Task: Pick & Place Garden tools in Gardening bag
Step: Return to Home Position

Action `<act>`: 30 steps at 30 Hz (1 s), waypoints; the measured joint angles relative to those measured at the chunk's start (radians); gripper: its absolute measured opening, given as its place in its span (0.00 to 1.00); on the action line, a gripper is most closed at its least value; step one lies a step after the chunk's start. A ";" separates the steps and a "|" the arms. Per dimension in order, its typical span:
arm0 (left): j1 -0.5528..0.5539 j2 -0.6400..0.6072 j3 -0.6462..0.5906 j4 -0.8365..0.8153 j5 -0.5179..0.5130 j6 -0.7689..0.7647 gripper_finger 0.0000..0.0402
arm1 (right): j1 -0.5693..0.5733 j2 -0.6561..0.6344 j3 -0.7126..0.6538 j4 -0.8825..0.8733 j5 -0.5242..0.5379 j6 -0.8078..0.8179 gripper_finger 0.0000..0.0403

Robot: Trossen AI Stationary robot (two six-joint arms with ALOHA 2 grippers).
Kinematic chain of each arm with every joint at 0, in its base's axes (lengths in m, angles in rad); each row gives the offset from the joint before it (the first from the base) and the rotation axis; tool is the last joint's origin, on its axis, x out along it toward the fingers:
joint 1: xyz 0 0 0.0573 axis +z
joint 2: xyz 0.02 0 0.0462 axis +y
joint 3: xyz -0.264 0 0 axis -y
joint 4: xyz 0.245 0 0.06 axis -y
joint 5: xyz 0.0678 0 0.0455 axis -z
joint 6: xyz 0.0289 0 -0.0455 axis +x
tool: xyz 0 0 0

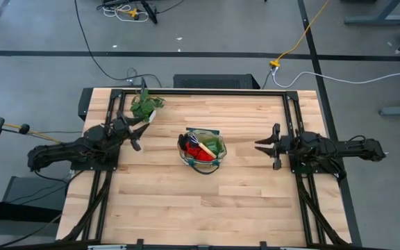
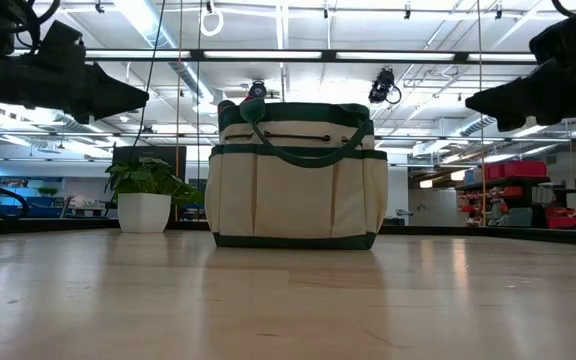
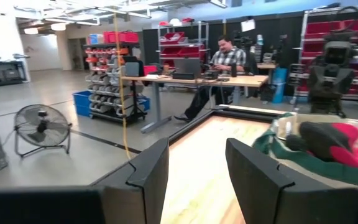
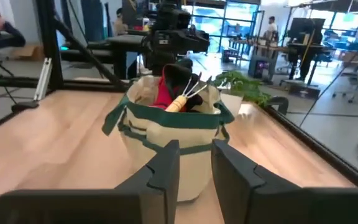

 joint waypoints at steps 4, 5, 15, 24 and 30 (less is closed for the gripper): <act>-0.041 0.000 0.000 0.000 0.001 0.000 0.42 | 0.000 0.000 0.000 -0.001 0.000 0.097 0.24; -0.049 0.000 0.000 0.000 0.001 0.000 0.42 | 0.000 0.000 0.000 -0.001 -0.001 0.130 0.24; -0.123 0.000 0.000 0.000 0.001 0.000 0.42 | 0.000 0.000 0.000 -0.001 0.002 0.213 0.24; -0.124 0.000 0.000 0.000 -0.002 0.000 0.42 | 0.000 0.000 0.000 -0.001 0.002 0.210 0.24; -0.140 0.006 0.000 -0.003 -0.002 0.000 0.42 | 0.000 0.000 0.000 -0.001 0.002 0.210 0.24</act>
